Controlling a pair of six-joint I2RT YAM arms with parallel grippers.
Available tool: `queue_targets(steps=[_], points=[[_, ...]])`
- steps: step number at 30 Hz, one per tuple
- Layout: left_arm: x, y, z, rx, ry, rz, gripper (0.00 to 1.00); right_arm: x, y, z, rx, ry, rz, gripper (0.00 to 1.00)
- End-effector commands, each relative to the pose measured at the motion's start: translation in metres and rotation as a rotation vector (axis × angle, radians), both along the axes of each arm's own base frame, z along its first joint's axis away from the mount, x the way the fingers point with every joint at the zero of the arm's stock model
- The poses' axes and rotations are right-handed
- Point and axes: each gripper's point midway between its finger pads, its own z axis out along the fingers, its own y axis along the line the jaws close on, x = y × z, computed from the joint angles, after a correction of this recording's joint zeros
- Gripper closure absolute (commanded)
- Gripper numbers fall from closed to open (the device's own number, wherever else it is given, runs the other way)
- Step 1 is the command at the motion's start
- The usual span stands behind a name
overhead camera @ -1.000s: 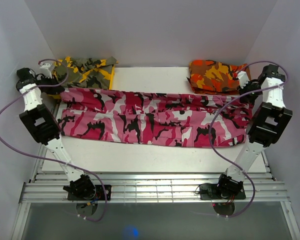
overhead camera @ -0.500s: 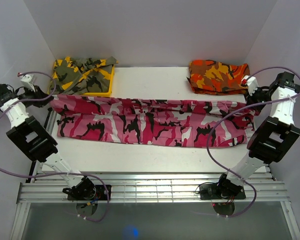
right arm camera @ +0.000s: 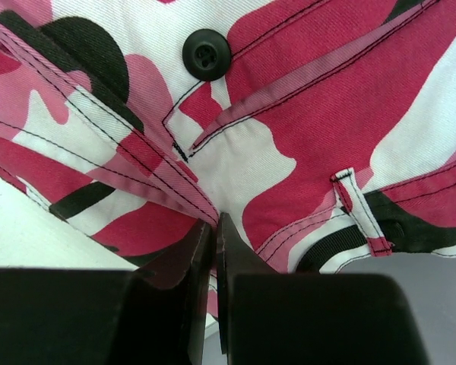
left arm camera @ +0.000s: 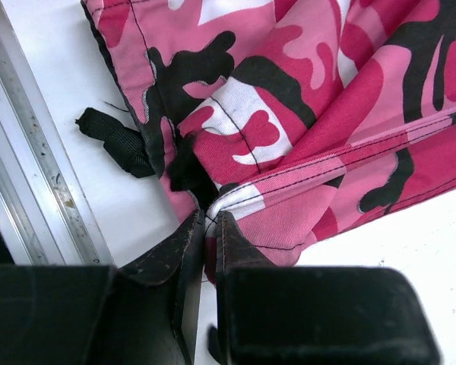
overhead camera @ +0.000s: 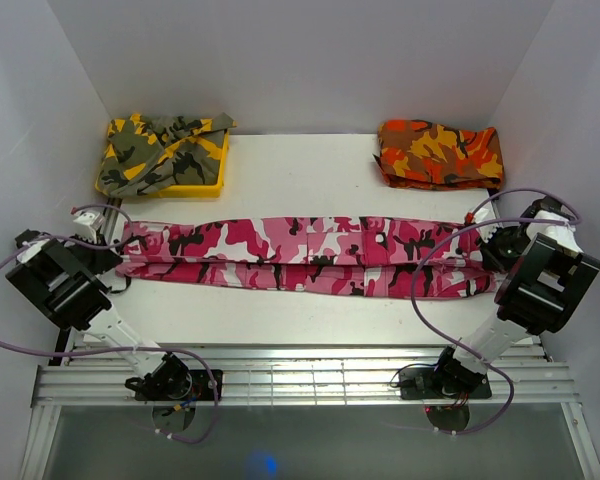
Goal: Fold and stack the trousers
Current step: Fold the trousers
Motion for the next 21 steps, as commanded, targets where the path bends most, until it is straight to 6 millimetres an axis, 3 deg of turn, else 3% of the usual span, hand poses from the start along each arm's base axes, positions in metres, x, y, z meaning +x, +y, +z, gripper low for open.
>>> queue_targets(steps=[1,6,7,10,11,13,14,16,17,18,19,20,21], points=[[0.008,0.058,0.010,0.243,-0.060,0.022,1.00,0.014,-0.053,0.008,-0.205,-0.064,-0.038,0.92],[0.031,0.078,0.035,0.235,-0.096,0.075,1.00,0.011,-0.055,0.000,-0.212,-0.038,-0.039,0.92],[0.040,0.087,0.050,0.243,-0.118,0.093,1.00,0.011,-0.054,-0.001,-0.203,-0.036,-0.043,0.92],[0.055,0.089,0.073,0.240,-0.150,0.104,1.00,0.019,-0.056,0.009,-0.183,-0.056,-0.066,0.92],[0.071,0.092,0.093,0.269,-0.187,0.097,1.00,0.022,-0.056,0.012,-0.180,-0.067,-0.067,0.92],[0.090,0.091,0.112,0.283,-0.215,0.094,1.00,0.028,-0.060,0.015,-0.182,-0.071,-0.073,0.92],[0.110,0.089,0.138,0.306,-0.258,0.091,1.00,0.029,-0.061,0.015,-0.183,-0.070,-0.080,0.92],[0.134,0.089,0.161,0.330,-0.305,0.100,1.00,0.036,-0.066,0.020,-0.176,-0.073,-0.101,0.92],[0.150,0.084,0.158,0.306,-0.297,0.114,1.00,0.039,-0.067,0.022,-0.170,-0.081,-0.105,0.92],[0.168,0.092,0.187,0.352,-0.369,0.129,1.00,0.041,-0.066,0.023,-0.164,-0.083,-0.110,0.92],[0.179,0.093,0.198,0.359,-0.397,0.142,1.00,0.044,-0.068,0.026,-0.160,-0.091,-0.120,0.92],[0.192,0.094,0.197,0.351,-0.408,0.149,1.00,0.045,-0.068,0.027,-0.159,-0.092,-0.124,0.92],[0.205,0.100,0.232,0.376,-0.485,0.175,1.00,0.046,-0.069,0.027,-0.159,-0.093,-0.126,0.92]])
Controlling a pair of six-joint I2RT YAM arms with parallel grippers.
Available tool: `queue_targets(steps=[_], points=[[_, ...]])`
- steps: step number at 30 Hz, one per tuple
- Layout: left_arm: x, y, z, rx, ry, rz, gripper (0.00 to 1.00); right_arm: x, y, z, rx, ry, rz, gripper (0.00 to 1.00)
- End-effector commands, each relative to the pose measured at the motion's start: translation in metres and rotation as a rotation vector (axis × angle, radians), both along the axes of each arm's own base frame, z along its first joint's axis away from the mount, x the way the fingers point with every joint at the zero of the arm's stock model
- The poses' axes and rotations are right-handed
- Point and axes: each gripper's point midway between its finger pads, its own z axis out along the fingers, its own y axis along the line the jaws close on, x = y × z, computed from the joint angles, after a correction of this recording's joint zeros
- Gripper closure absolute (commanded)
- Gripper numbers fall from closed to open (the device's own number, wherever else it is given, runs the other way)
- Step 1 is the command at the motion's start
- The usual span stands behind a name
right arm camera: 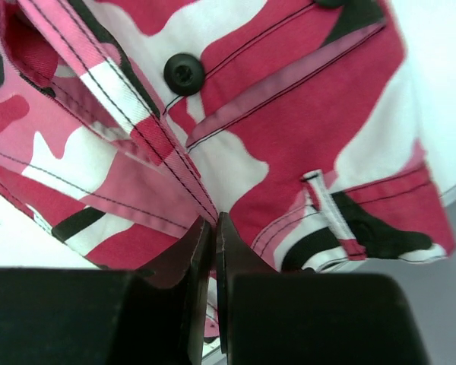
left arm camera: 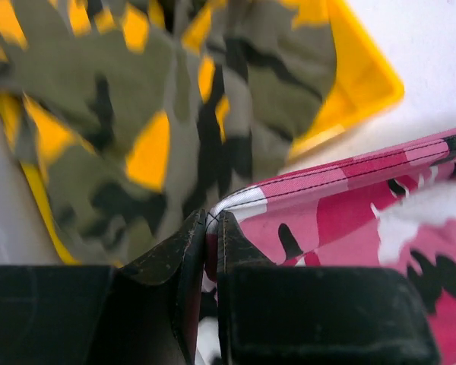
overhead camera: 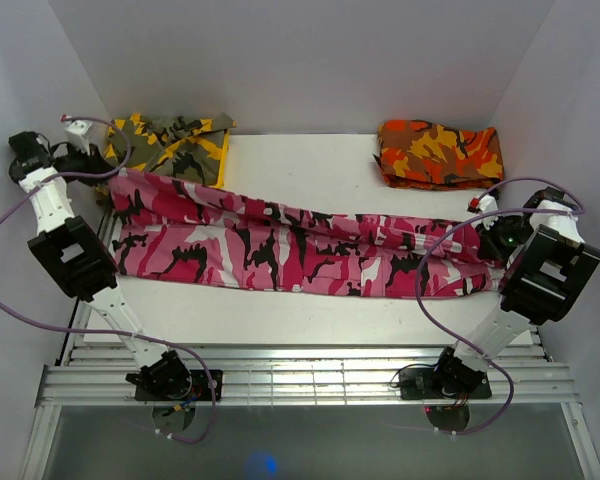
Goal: Fold and stack the trousers
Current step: Fold the trousers
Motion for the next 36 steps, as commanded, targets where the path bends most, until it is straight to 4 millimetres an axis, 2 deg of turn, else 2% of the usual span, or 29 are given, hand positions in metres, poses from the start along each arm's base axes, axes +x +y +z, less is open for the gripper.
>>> queue_targets(steps=[1,2,4,5,6,7,8,9,10,11,13,14,16,17,21,23,26,27,29,30,31,34,35,36], points=[[0.046,0.106,0.100,0.297,-0.306,0.268,1.00,0.022,-0.080,0.023,-0.280,-0.073,-0.097,0.92],[0.052,0.110,0.098,0.289,-0.311,0.272,1.00,0.021,-0.081,0.023,-0.282,-0.073,-0.099,0.92],[0.052,0.111,0.108,0.311,-0.331,0.264,1.00,0.022,-0.084,0.026,-0.289,-0.079,-0.100,0.92],[0.048,0.113,0.103,0.317,-0.323,0.259,1.00,0.021,-0.086,0.026,-0.287,-0.079,-0.103,0.92],[0.040,0.107,0.116,0.338,-0.356,0.231,1.00,0.022,-0.088,0.027,-0.289,-0.081,-0.105,0.92],[0.031,0.103,0.083,0.301,-0.299,0.212,1.00,0.021,-0.089,0.027,-0.291,-0.082,-0.105,0.92],[0.021,0.102,0.073,0.300,-0.284,0.203,1.00,0.021,-0.091,0.028,-0.293,-0.085,-0.102,0.92],[0.010,0.096,0.080,0.332,-0.302,0.190,1.00,0.021,-0.092,0.028,-0.296,-0.085,-0.102,0.92],[0.002,0.095,0.070,0.359,-0.297,0.174,1.00,0.021,-0.093,0.028,-0.299,-0.083,-0.102,0.92],[-0.016,0.092,0.026,0.316,-0.223,0.178,1.00,0.021,-0.094,0.027,-0.299,-0.082,-0.101,0.92],[-0.033,0.090,0.014,0.348,-0.224,0.175,1.00,0.020,-0.095,0.028,-0.303,-0.084,-0.099,0.92],[-0.050,0.090,-0.017,0.319,-0.171,0.182,1.00,0.018,-0.095,0.028,-0.304,-0.080,-0.096,0.92],[-0.070,0.096,-0.034,0.306,-0.141,0.197,1.00,0.013,-0.095,0.025,-0.309,-0.072,-0.078,0.92],[-0.078,0.094,-0.047,0.279,-0.121,0.194,1.00,0.011,-0.095,0.024,-0.313,-0.067,-0.076,0.92],[-0.104,0.108,-0.060,0.241,-0.098,0.218,1.00,0.004,-0.097,0.024,-0.320,-0.066,-0.066,0.92],[-0.114,0.116,-0.058,0.233,-0.102,0.236,1.00,0.003,-0.098,0.025,-0.316,-0.070,-0.067,0.92],[-0.124,0.114,-0.051,0.200,-0.108,0.222,1.00,0.002,-0.096,0.030,-0.293,-0.090,-0.075,0.92],[-0.126,0.110,-0.042,0.196,-0.133,0.204,1.00,0.000,-0.095,0.032,-0.289,-0.095,-0.073,0.92],[-0.140,0.100,-0.047,0.160,-0.112,0.179,1.00,-0.008,-0.091,0.026,-0.287,-0.084,-0.043,0.92],[-0.144,0.096,-0.047,0.220,-0.128,0.133,1.00,-0.012,-0.090,0.025,-0.293,-0.082,-0.033,0.92],[-0.154,0.088,-0.064,0.210,-0.094,0.122,1.00,-0.016,-0.089,0.022,-0.298,-0.073,-0.028,0.92],[-0.170,0.080,-0.095,0.257,-0.033,0.096,0.98,-0.029,-0.085,0.003,-0.294,-0.035,-0.016,0.92],[-0.177,0.073,-0.108,0.240,-0.003,0.087,0.94,-0.034,-0.081,-0.004,-0.286,-0.022,-0.010,0.92],[-0.179,0.071,-0.112,0.246,0.005,0.076,0.86,-0.036,-0.080,-0.005,-0.289,-0.020,-0.005,0.92]])
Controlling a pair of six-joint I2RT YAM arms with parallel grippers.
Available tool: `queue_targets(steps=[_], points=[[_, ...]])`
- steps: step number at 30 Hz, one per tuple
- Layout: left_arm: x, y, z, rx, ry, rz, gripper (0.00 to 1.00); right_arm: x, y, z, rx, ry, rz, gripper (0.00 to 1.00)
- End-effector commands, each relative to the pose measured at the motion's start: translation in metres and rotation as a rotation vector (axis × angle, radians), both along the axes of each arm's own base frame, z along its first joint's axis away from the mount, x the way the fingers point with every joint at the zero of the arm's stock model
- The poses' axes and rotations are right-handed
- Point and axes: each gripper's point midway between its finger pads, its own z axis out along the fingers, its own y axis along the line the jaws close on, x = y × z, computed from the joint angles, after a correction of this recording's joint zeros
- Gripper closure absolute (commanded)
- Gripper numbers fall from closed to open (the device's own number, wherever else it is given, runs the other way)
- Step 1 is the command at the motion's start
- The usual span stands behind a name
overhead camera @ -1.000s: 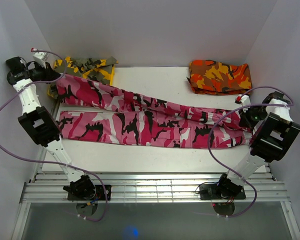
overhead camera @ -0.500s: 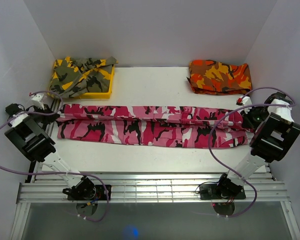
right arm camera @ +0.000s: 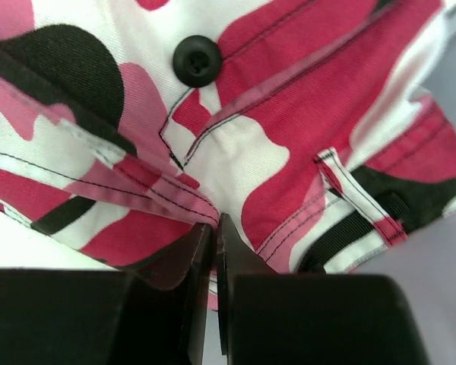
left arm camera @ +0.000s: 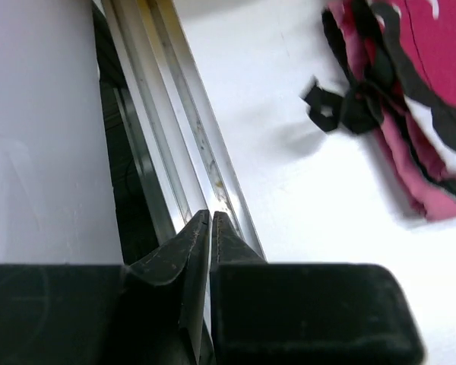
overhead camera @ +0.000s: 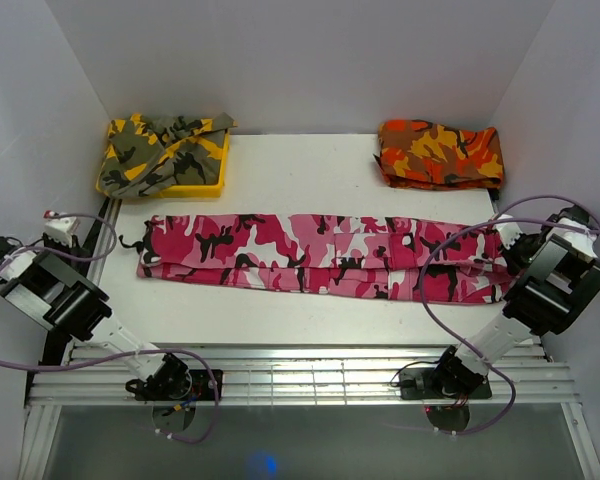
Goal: Fold and stack the trousers
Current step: Fold the trousers
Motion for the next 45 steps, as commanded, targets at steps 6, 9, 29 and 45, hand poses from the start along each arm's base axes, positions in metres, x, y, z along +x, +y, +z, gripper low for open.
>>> queue_targets(steps=[6,9,29,45], points=[[-0.024,-0.069,0.012,0.182,0.008,-0.292,0.56,-0.011,-0.007,-0.005,-0.086,0.025,0.053,0.92],[-0.018,-0.115,0.025,0.220,0.005,-0.432,0.55,-0.008,-0.010,-0.004,-0.091,0.023,0.050,0.92],[0.009,-0.127,-0.108,0.319,0.529,-0.460,0.64,0.017,0.006,-0.008,-0.149,0.043,0.082,0.92],[0.055,-0.243,0.035,0.239,0.134,-0.692,0.56,0.029,0.031,0.019,-0.106,-0.021,0.121,0.92]])
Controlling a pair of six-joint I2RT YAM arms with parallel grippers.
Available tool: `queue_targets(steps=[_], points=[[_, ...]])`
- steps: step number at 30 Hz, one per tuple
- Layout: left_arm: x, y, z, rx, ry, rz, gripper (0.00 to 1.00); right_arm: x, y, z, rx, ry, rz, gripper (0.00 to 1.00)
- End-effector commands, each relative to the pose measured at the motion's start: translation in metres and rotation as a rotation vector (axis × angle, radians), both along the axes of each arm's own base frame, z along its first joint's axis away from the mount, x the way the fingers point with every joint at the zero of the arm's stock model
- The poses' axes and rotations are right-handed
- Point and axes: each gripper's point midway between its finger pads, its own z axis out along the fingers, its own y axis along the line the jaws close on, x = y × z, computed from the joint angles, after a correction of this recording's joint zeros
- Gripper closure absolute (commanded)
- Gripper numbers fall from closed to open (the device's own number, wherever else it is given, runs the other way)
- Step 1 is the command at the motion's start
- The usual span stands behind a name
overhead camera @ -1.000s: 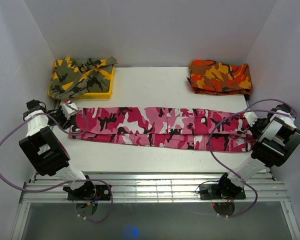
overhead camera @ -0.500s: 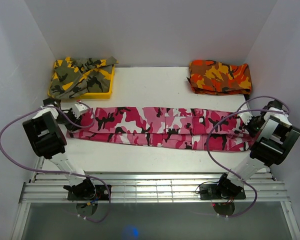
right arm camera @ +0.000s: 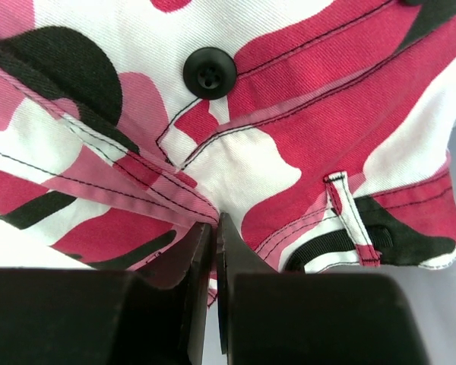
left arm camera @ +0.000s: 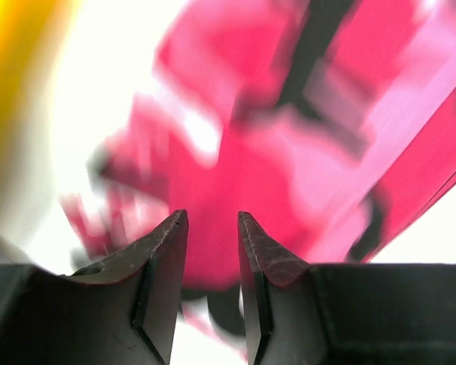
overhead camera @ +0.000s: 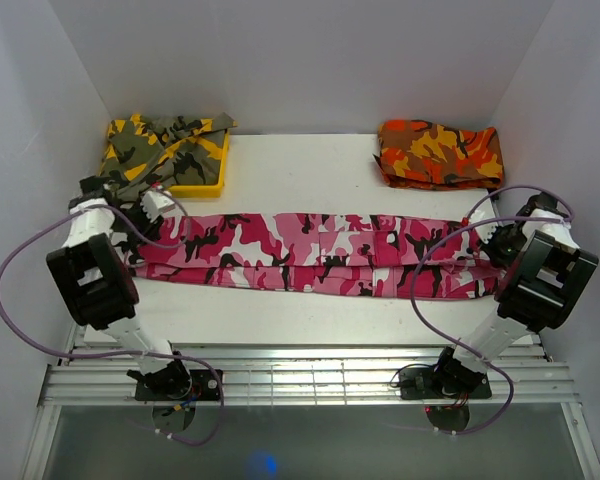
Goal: Fold and stack the trousers
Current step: Fold the trousers
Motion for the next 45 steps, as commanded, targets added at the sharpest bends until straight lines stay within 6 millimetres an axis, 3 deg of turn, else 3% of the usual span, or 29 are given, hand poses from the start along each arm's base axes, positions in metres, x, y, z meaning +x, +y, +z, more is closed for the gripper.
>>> queue_targets(steps=[1,2,3,5,6,8,9,12,15,22,30,41,45], points=[[0.014,-0.101,0.063,-0.073,-0.121,-0.172,0.56,0.011,-0.005,0.030,-0.020,-0.077,-0.007,0.92],[0.014,-0.119,0.066,-0.082,-0.122,-0.186,0.56,0.012,-0.005,0.033,-0.022,-0.084,-0.010,0.92],[0.013,-0.155,0.065,-0.096,-0.114,-0.248,0.56,0.014,-0.006,0.035,-0.022,-0.089,-0.012,0.92],[0.011,-0.186,0.058,-0.104,-0.081,-0.244,0.56,0.017,-0.006,0.038,-0.014,-0.096,-0.017,0.92],[0.003,-0.225,0.053,-0.112,-0.060,-0.310,0.56,0.018,-0.004,0.040,-0.002,-0.099,-0.026,0.92],[-0.005,-0.252,0.038,-0.125,0.012,-0.305,0.57,0.021,-0.004,0.045,0.002,-0.109,-0.026,0.92],[-0.015,-0.276,0.031,-0.125,0.037,-0.345,0.57,0.021,-0.004,0.047,0.003,-0.111,-0.027,0.92],[-0.032,-0.312,0.010,-0.108,0.089,-0.366,0.57,0.022,-0.004,0.049,0.003,-0.115,-0.028,0.92],[-0.041,-0.334,-0.008,-0.082,0.114,-0.367,0.57,0.022,-0.003,0.050,0.005,-0.116,-0.030,0.92],[-0.061,-0.358,-0.032,-0.054,0.152,-0.420,0.59,0.024,-0.003,0.052,0.018,-0.109,-0.039,0.92],[-0.058,-0.356,-0.049,-0.022,0.152,-0.398,0.63,0.022,-0.002,0.050,0.025,-0.100,-0.039,0.92],[-0.050,-0.354,-0.043,0.004,0.097,-0.399,1.00,0.021,-0.001,0.048,0.024,-0.094,-0.031,0.92],[-0.054,-0.354,-0.032,-0.007,0.070,-0.435,1.00,0.022,-0.002,0.049,0.024,-0.100,-0.030,0.92]])
